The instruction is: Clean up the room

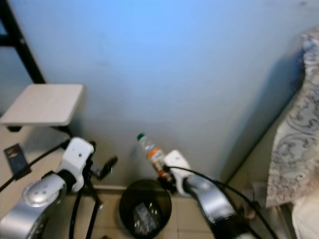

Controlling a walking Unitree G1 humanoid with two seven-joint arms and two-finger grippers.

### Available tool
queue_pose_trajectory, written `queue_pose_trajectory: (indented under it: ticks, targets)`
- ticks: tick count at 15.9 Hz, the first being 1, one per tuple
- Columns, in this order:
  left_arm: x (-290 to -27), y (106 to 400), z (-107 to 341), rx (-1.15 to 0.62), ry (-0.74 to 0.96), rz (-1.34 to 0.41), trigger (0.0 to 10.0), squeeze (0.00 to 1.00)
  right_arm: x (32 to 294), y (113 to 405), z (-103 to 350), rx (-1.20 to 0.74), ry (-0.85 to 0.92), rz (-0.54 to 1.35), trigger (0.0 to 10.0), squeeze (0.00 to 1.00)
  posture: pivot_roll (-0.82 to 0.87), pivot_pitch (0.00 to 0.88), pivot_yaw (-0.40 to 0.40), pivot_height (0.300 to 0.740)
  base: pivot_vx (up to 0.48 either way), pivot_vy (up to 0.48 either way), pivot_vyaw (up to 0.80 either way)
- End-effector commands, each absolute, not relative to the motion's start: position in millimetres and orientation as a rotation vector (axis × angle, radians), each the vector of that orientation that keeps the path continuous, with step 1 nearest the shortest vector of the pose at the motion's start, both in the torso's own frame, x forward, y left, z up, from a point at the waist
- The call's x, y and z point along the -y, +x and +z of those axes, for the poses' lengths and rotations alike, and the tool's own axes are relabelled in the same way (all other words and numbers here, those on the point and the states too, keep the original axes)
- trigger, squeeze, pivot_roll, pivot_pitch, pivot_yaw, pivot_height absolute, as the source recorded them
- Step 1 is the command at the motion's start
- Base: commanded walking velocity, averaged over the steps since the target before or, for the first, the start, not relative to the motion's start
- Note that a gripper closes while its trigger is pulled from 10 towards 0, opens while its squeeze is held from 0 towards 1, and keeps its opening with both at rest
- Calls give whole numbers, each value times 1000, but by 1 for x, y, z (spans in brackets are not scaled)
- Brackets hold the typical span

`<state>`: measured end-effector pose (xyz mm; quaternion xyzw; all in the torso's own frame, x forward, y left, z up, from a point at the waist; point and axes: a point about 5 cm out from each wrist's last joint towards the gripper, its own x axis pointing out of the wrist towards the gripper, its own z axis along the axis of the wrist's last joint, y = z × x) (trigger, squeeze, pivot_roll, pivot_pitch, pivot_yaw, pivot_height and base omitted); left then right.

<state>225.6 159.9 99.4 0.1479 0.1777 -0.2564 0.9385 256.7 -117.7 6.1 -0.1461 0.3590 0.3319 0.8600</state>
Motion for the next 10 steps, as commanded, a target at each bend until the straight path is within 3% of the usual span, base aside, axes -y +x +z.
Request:
queue_pose_trajectory:
  ticks: [1,6,10]
  targets:
    - [-159,224,96,-407,339,-617,10000,0,117,259,-5,-791,-362,706,10000,0,38,25,-26,740,0,0,0]
    - [-166,213,87,-524,407,-843,10000,0,102,273,-20,-831,-429,571,10000,0,45,54,-34,740,0,0,0]
    - [-167,212,89,-549,406,-906,10000,0,91,277,-20,-832,-439,582,10000,0,47,67,-34,740,0,0,0]
